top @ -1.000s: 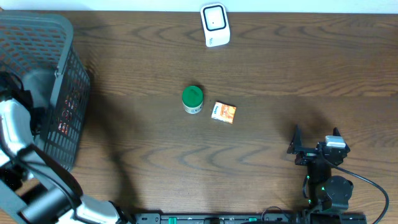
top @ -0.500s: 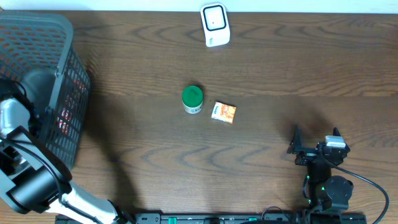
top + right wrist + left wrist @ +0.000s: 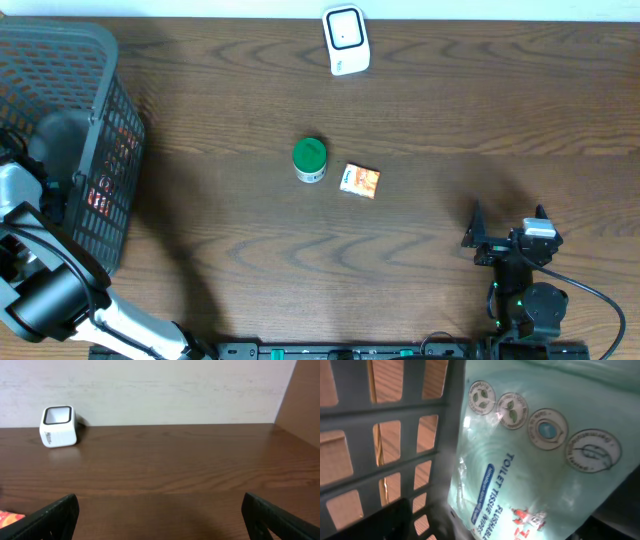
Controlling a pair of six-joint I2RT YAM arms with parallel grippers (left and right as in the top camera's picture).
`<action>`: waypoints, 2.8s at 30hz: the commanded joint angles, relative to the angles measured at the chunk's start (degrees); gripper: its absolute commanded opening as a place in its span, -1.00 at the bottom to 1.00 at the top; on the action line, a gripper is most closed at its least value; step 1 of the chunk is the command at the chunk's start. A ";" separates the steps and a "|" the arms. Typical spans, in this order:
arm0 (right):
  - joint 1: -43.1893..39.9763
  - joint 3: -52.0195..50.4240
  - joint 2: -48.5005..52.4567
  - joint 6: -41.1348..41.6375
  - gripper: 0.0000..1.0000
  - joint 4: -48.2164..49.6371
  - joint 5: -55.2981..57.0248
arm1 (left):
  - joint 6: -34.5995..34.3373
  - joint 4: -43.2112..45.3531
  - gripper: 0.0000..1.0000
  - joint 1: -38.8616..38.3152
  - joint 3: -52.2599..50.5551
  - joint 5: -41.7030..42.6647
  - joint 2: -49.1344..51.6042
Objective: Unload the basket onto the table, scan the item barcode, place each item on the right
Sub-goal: 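Move the left gripper back into the basket toward the green wipes pack, then grasp the mint-green wipes pack with the left gripper and lift, then carry the wipes pack toward the scanner with the left gripper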
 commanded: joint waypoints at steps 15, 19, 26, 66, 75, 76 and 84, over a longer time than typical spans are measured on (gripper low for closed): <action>0.22 -0.04 -0.37 0.15 0.99 -0.24 0.13 | -1.90 0.07 -0.84 -0.90 -0.28 -5.97 7.26; 0.22 -0.04 -0.37 0.15 0.99 -0.24 0.13 | -2.91 -0.92 -0.85 -3.28 -0.24 -7.80 6.08; 0.22 -0.04 -0.37 0.15 0.98 -0.24 0.13 | -14.23 -1.03 -0.85 -8.09 -0.20 -7.69 -1.01; 0.22 -0.04 -0.37 0.15 0.99 -0.24 0.13 | -42.29 0.22 -0.85 -23.67 -0.33 90.62 -43.76; 0.22 -0.04 -0.37 0.15 0.99 -0.24 0.13 | -26.64 0.24 -0.85 -41.90 -0.33 104.02 -31.61; 0.22 -0.04 -0.37 0.15 0.99 -0.24 0.13 | -25.40 0.33 -0.85 -43.85 -0.33 104.67 -30.08; 0.22 -0.04 -0.37 0.15 0.98 -0.24 0.13 | -18.82 1.51 -0.85 -57.77 -0.33 105.07 -18.18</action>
